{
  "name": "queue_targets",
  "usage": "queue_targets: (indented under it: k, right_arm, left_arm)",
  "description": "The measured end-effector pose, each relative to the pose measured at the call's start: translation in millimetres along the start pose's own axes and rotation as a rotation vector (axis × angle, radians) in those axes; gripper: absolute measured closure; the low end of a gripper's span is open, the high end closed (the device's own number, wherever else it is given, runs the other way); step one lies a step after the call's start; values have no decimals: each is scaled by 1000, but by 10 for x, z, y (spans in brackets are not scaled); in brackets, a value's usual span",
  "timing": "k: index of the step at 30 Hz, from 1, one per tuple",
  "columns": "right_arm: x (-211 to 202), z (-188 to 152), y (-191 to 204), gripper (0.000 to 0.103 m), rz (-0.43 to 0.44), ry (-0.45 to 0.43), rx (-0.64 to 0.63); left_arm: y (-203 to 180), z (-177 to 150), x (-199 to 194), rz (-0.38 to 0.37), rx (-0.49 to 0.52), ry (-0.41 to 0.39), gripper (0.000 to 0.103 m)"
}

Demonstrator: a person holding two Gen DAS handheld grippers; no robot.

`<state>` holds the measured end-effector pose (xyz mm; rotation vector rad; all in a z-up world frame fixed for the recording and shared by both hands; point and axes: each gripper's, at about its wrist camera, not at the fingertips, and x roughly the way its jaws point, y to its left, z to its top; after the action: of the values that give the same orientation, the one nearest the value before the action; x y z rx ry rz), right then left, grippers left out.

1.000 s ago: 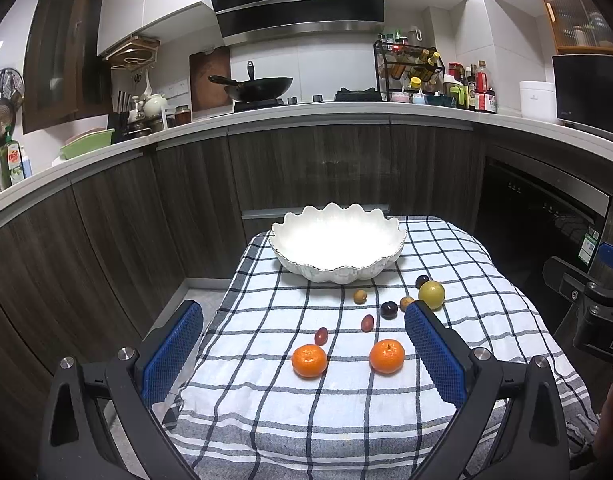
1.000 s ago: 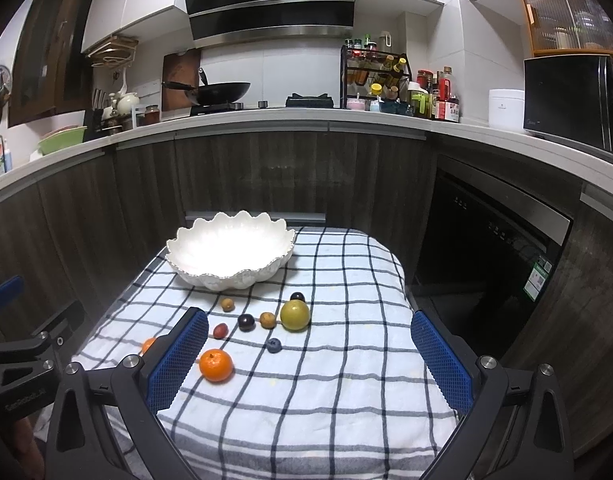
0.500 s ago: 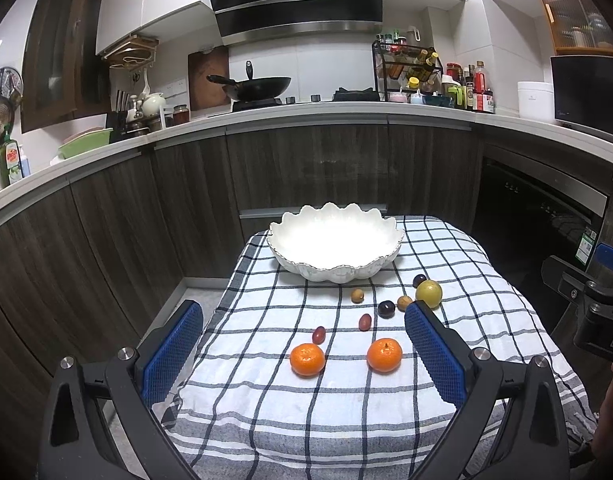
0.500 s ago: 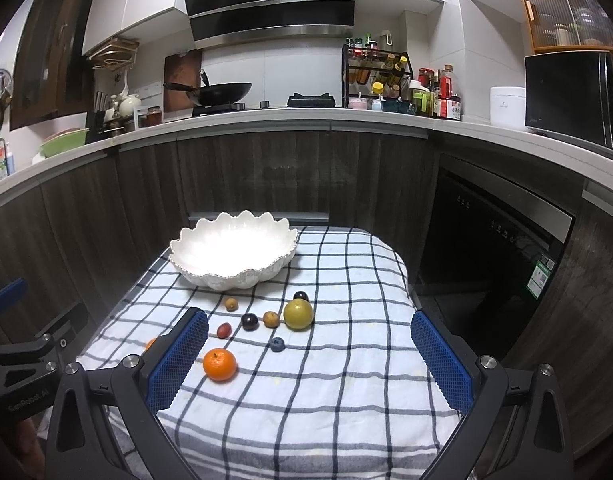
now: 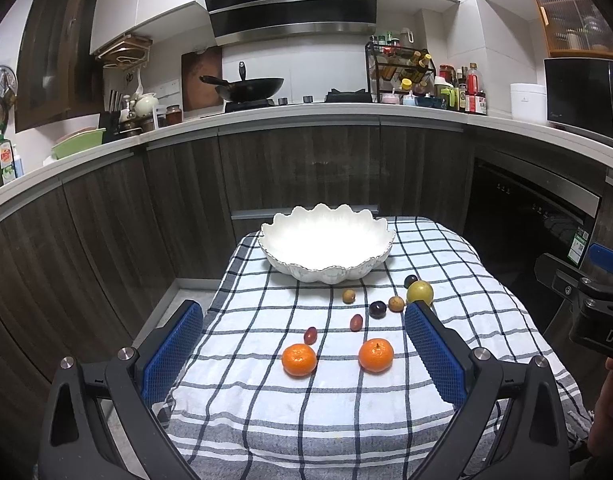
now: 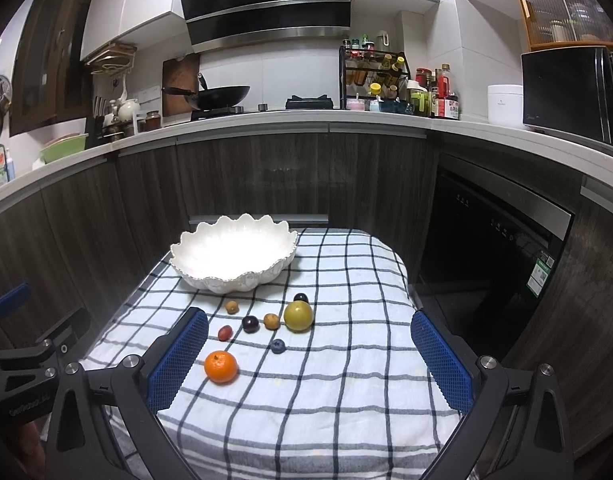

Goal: Organize fruits

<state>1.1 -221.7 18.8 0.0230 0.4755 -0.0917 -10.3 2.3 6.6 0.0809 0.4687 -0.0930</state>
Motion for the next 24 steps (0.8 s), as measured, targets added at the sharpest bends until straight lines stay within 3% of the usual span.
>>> queue_targets:
  k: [24]
  right_arm:
    - [-5, -2, -9, 0, 4, 5, 3]
  left_arm:
    - [-2, 1, 0, 0, -1, 1, 0]
